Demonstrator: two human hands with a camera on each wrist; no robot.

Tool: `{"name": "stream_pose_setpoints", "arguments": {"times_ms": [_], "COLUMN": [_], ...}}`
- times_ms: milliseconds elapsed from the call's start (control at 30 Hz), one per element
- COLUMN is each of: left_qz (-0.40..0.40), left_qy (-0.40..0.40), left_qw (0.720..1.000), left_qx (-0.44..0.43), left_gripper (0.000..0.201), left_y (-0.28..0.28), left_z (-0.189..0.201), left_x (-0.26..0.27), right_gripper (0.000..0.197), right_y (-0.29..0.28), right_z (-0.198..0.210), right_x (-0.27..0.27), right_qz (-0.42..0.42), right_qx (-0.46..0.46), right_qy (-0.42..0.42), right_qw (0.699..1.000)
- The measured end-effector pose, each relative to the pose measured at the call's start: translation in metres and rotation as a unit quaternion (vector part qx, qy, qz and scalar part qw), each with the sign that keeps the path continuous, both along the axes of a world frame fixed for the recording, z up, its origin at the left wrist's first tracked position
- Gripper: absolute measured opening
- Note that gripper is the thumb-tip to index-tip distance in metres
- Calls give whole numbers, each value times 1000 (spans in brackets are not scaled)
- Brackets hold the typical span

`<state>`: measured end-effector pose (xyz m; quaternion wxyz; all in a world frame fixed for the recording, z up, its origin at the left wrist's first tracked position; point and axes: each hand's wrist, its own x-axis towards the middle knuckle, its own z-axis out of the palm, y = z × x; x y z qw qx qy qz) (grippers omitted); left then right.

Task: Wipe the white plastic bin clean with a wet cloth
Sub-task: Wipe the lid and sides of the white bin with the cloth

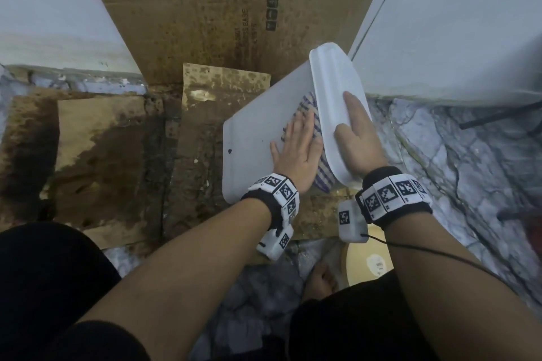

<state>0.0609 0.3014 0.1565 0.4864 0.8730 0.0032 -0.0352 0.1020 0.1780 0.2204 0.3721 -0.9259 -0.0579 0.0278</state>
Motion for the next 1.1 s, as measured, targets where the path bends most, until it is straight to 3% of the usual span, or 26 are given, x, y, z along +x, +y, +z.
{"name": "stream_pose_setpoints", "arguments": {"times_ms": [300,700,900,1100], "left_qz": [43,88,137,212], "left_qy": [7,152,225,226], "left_qw": [998,981,964,950], "left_qx": [40,83,43,-44], "left_gripper": [60,58,58,54], "left_y": [15,78,92,100], "left_z": [-39,-114,-134,-136], "left_x": [-9,-21,-18,-11], "right_gripper": [71,72,76,77], "right_y": [-3,-4,-5,-5], "right_z": [2,-4,-7,-10], "right_x": [0,4,7,9], "right_qz": [-13,-28,-38,-30], "right_qx": [7,31,49,63], "right_qy": [16,39,37,29], "right_qw": [1000,998,997,997]}}
